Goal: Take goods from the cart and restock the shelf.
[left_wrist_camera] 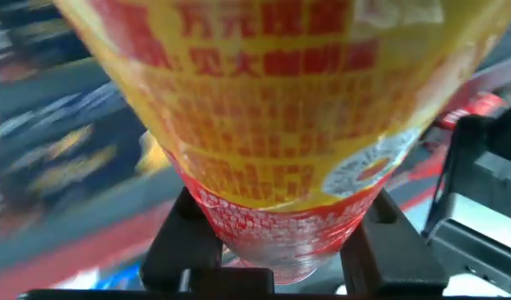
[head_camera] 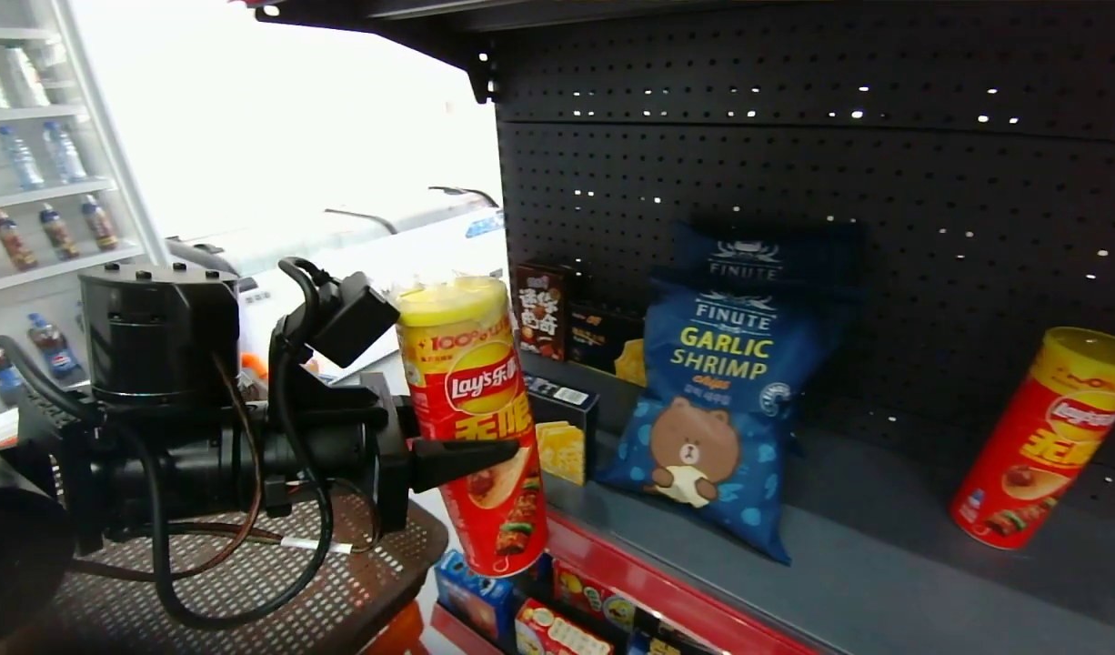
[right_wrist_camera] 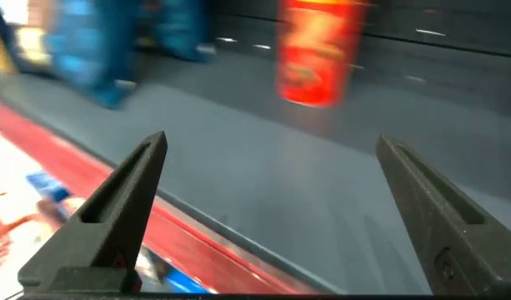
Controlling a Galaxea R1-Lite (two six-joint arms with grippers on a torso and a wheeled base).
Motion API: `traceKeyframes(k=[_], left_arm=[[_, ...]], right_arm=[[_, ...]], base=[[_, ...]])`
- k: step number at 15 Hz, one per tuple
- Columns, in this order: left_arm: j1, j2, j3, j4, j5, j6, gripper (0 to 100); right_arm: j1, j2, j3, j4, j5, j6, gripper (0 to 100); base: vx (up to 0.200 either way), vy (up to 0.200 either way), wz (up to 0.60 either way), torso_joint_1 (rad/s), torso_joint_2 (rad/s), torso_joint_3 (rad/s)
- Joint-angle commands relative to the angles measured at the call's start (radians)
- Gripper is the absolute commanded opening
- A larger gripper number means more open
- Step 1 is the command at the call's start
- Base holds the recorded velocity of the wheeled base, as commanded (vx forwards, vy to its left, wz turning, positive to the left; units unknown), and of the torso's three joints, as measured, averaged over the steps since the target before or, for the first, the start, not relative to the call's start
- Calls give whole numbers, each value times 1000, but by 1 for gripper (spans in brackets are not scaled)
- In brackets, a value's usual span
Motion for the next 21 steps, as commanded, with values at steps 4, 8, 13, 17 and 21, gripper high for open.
traceKeyframes(k=[4,8,13,17,21], left_arm=[[-81,-24,-1,-1,6,-1,0],[-98,-26,-1,-1,6,-1,0],[-109,-26,-3,-3,6,-1,0],[-111,-29,-3,-3,3,-1,0],[-111,-34,-1,-3,3,-1,0]], right_arm=[[1,1,0,0,0,0,100],[1,1,0,0,0,0,100],[1,1,0,0,0,0,100],[1,1,0,0,0,0,100],[1,1,0,0,0,0,100]], base=[[0,0,-600,2,1,2],[0,0,-300,1,1,1],[0,0,0,0,0,0],[0,0,-300,1,1,0],[0,0,-600,4,4,0]])
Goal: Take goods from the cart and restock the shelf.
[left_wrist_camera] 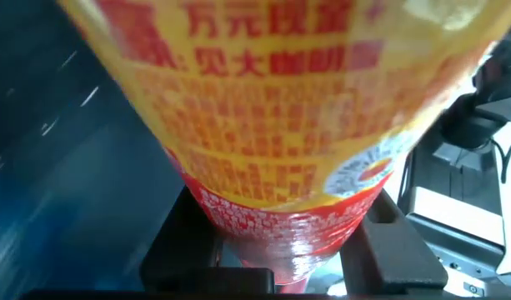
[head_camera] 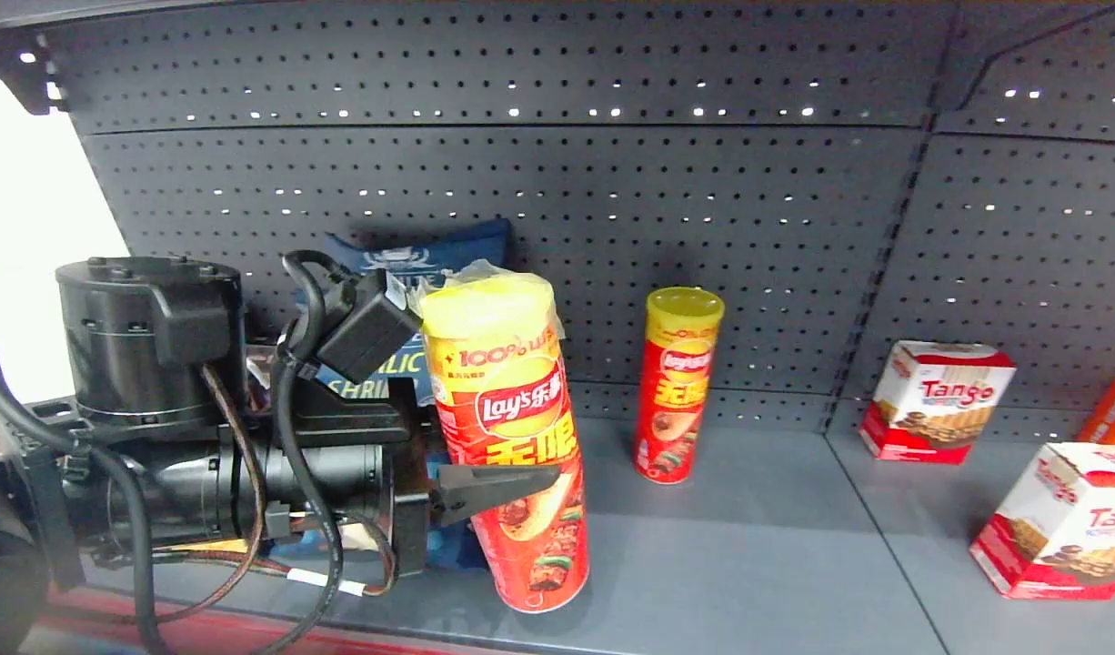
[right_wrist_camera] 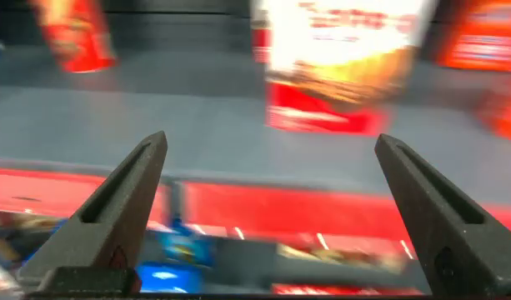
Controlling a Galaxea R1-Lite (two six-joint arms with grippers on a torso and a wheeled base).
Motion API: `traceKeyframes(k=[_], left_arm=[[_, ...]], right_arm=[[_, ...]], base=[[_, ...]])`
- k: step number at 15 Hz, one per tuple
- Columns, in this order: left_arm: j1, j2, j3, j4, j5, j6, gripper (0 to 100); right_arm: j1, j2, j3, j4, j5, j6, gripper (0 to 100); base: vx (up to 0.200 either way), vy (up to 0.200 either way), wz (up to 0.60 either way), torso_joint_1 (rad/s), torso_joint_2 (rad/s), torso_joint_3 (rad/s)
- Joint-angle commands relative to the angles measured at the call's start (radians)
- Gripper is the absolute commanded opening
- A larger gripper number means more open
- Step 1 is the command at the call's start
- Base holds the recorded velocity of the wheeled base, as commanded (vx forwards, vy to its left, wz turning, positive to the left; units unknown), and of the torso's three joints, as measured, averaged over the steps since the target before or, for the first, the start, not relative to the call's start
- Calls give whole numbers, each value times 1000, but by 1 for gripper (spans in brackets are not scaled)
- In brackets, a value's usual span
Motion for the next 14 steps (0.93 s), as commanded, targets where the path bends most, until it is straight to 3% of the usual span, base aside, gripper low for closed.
traceKeyframes(k=[1,12,14], left_arm=[[0,0,2,1,0,0,0],[11,-28,39,0,3,-2,0],[11,-29,43,-2,3,-2,0]], right_arm=[[0,1,0,0,0,0,100],[0,1,0,0,0,-3,100],[0,1,0,0,0,0,100]], base=[[0,0,-600,-2,2,2],[0,0,0,0,0,0],[0,0,300,1,1,1]])
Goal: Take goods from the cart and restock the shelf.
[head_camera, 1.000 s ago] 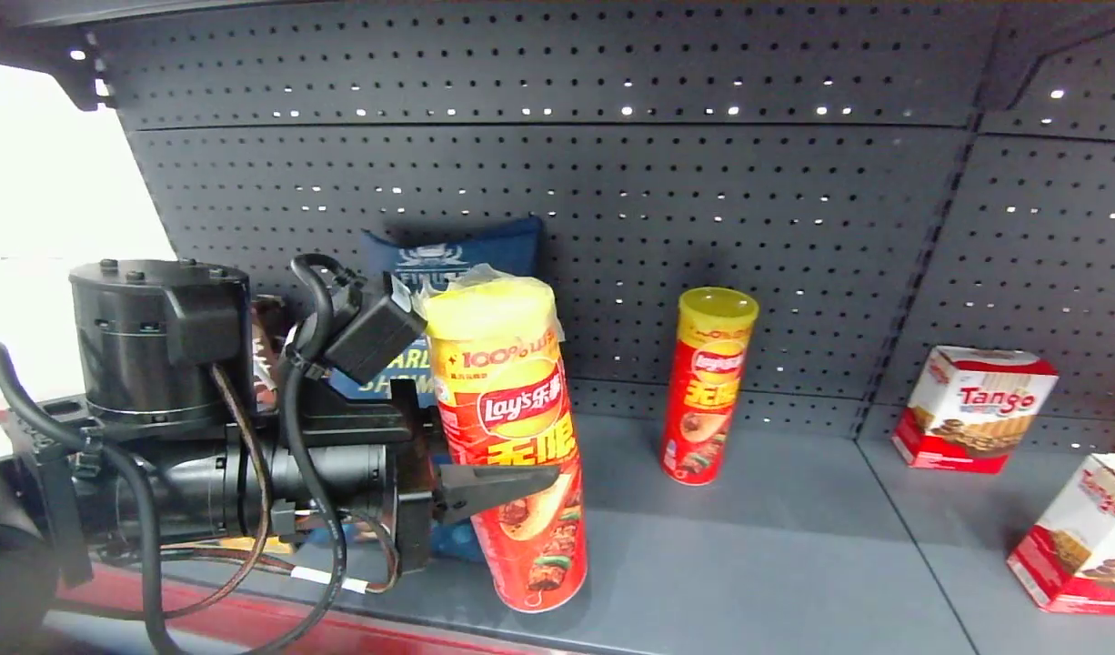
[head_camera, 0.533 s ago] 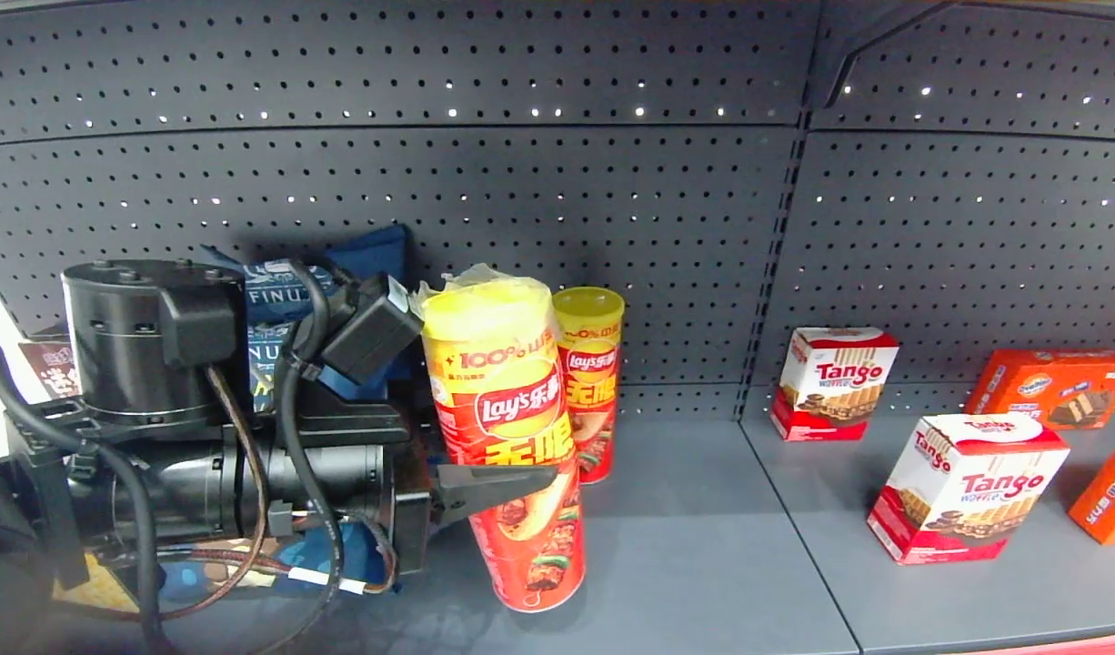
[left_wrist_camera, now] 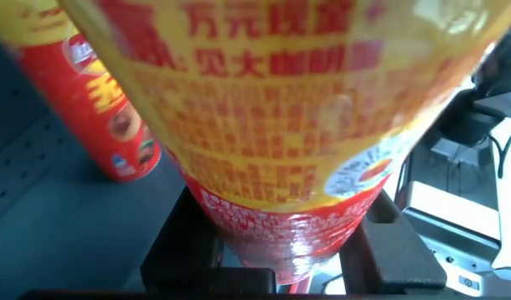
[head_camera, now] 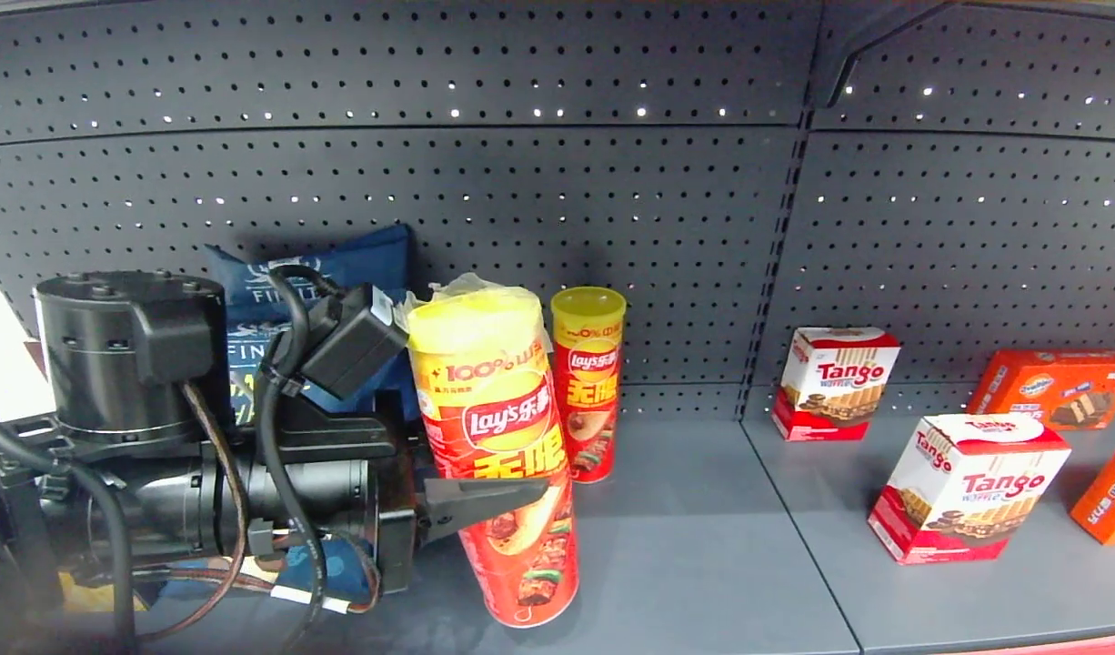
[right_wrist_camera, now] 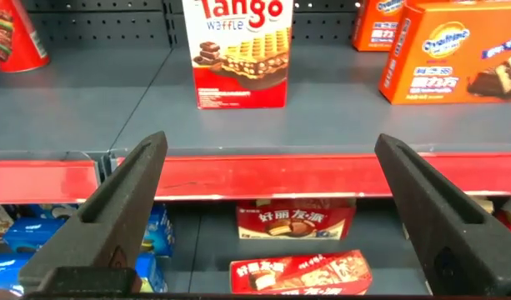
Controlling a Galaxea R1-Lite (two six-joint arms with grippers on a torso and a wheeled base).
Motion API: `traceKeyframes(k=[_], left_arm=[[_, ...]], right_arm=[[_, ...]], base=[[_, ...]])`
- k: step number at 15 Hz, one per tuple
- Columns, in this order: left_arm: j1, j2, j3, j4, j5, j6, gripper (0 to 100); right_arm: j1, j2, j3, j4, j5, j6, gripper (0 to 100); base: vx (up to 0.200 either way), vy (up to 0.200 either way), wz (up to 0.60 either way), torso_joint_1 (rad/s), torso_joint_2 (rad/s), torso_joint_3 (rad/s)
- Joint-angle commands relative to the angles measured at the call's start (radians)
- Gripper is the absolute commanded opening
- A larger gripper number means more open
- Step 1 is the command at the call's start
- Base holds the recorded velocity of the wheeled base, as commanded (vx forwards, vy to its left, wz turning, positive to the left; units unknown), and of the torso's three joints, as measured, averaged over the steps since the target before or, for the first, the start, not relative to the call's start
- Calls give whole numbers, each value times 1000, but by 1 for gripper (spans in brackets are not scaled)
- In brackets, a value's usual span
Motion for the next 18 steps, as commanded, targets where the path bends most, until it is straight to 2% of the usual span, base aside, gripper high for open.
traceKeyframes(k=[1,18], left_arm=[[0,-2,3,-1,0,0,0],[0,-4,12,1,3,0,0]], right_arm=[[1,1,0,1,0,1,100],[-9,21,0,4,-6,15,100]], base=[[0,0,0,0,0,0],[0,0,0,0,0,0]])
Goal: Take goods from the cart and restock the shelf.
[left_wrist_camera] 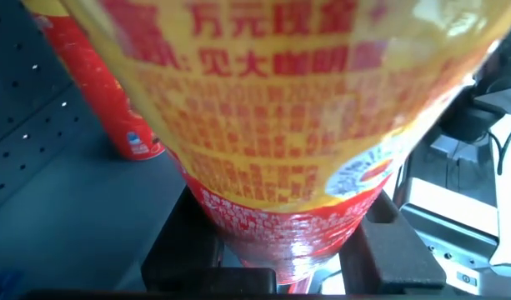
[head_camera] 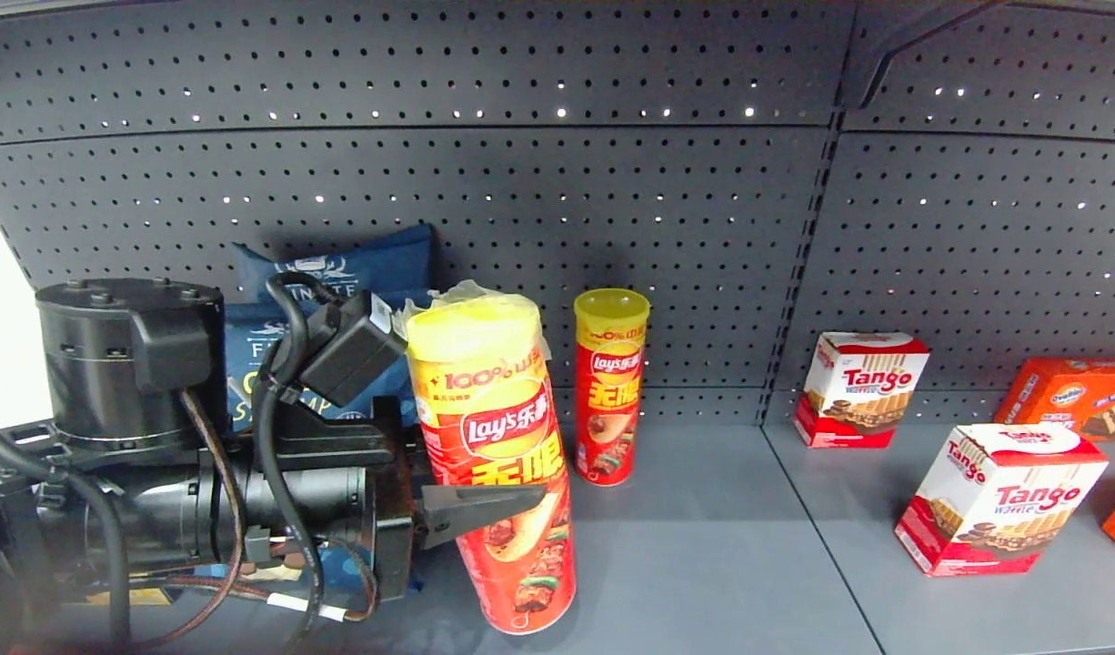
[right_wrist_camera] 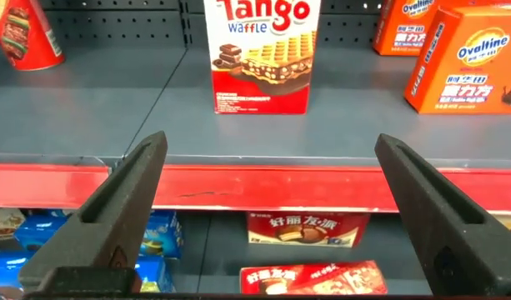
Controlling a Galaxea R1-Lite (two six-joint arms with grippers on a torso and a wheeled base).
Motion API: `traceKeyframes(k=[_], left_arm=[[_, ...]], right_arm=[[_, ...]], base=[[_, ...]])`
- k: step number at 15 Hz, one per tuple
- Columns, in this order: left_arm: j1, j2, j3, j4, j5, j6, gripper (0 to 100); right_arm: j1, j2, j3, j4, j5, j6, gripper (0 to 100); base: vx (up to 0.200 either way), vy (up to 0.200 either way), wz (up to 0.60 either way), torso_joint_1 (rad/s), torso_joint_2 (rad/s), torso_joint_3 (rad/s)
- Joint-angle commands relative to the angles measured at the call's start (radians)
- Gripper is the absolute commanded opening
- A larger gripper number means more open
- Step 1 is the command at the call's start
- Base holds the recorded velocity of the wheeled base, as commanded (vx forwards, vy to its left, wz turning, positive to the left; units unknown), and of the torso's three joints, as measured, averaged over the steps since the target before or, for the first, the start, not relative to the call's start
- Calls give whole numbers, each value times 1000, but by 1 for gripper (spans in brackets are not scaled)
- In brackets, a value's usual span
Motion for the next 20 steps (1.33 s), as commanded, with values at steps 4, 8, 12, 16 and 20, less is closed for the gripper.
traceKeyframes(k=[4,8,12,16,20], left_arm=[[-9,-23,-4,3,8,-2,0],[-9,-41,-13,88,70,3,0],[11,-38,-13,90,63,1,0],[20,-17,-24,84,60,3,0],[35,-23,-13,84,60,3,0]], right_arm=[[6,42,-104,-9,18,64,100],[62,527,-565,-27,93,62,100],[225,766,-699,0,188,-31,100],[406,988,-741,-4,157,-43,100],[504,1149,-792,-60,137,-50,100]], base=[[0,0,0,0,0,0],[0,0,0,0,0,0],[0,0,0,0,0,0],[0,0,0,0,0,0],[0,0,0,0,0,0]])
